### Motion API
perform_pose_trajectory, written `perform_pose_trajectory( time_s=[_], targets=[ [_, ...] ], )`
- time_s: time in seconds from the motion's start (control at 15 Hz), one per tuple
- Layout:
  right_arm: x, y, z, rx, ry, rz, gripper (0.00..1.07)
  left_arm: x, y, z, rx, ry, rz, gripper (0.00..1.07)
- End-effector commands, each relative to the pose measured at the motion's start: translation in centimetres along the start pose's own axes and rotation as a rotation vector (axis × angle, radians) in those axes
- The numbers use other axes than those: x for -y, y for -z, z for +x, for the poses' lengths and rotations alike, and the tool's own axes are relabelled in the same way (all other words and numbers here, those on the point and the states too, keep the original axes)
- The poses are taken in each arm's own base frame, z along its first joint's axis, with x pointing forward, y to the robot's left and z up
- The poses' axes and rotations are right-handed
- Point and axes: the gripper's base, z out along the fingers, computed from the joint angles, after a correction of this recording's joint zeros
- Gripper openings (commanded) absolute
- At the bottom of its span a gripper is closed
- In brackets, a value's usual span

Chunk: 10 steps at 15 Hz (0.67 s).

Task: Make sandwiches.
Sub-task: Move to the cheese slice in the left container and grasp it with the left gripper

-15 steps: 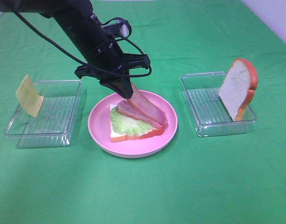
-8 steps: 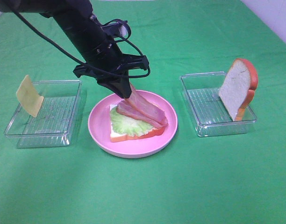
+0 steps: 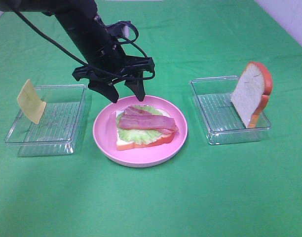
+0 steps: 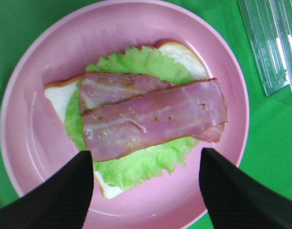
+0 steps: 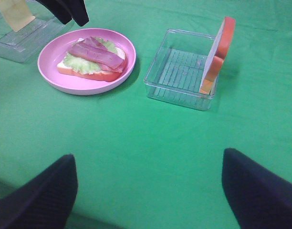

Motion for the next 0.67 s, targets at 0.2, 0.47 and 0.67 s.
perform_pose_trajectory(
  time_s=[0.2,0.47,0.67],
  targets=[
    [0.0,0.2,0.3,0.02,-0.003,0.005,0.76,0.0,4.5,-1.0,0.038,0.003,-0.162,0.62],
    [0.0,0.2,0.3,0.02,-0.003,0.005,0.76,-1.3,6.8,-1.5,0.005,-0.036,-0.334,0.76],
    [0.0,0.2,0.3,0.02,-0.003,0.005,0.76,-3.6,7.5,-1.8,-0.018,0.044,-0.341,0.76]
  ],
)
